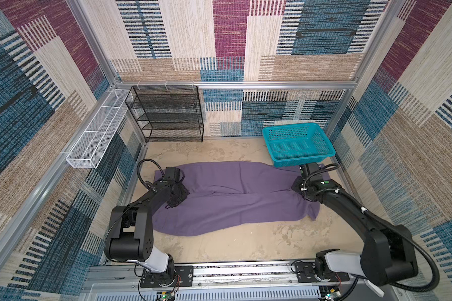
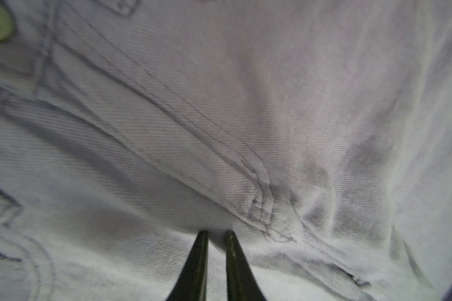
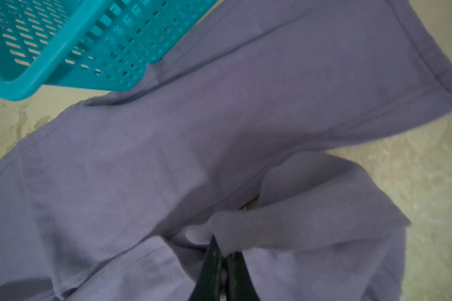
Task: Fold and stack the trousers
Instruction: Flatten out the trousers at the center of the table.
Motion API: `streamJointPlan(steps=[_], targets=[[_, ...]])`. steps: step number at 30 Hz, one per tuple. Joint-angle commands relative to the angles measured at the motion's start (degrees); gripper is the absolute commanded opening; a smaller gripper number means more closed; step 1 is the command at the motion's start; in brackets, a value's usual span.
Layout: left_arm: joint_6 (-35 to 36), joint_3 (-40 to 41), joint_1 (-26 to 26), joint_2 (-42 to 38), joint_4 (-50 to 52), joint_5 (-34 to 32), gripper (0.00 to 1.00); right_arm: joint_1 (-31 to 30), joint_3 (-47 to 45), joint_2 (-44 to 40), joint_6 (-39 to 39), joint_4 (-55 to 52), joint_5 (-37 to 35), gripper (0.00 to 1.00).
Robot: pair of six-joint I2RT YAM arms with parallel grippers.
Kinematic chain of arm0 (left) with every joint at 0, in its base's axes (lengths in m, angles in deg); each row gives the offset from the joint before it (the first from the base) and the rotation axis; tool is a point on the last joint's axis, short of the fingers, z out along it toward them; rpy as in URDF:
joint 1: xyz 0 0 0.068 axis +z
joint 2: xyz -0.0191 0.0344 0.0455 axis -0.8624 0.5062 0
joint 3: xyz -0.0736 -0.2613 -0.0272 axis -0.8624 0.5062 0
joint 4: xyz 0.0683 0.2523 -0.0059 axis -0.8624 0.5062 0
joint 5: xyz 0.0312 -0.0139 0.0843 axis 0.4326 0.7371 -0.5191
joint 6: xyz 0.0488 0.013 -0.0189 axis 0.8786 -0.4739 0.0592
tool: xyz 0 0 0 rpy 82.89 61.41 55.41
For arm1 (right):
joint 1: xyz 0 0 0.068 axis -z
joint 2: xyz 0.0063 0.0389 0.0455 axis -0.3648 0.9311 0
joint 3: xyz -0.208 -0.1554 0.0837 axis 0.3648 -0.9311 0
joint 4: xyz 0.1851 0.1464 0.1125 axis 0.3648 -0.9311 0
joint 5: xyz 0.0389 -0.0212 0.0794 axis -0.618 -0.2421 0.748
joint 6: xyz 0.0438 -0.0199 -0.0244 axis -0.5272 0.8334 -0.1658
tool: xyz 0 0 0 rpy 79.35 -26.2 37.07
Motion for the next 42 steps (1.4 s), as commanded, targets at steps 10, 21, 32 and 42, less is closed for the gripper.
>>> streamJointPlan(steps=[10,21,32,42], targets=[[1.0,-1.1,0.3,-0.5,2.1,-2.2,0.18,1.0,2.5,6.1,8.3,3.0,6.3,0.74],[-0.1,4.8,0.2,-9.4,4.1,0.0,0.17,5.1,-8.2,-13.0,6.1,-7.5,6.4,0.84],[-0.6,8.3,0.6,-3.7,0.5,1.4,0.11,17.6,-10.9,-19.7,8.2,-10.0,7.6,0.87],[2.0,6.0,11.3,0.0,0.0,-0.8,0.11,24.7,-9.0,-14.7,15.9,-9.7,13.6,0.79]])
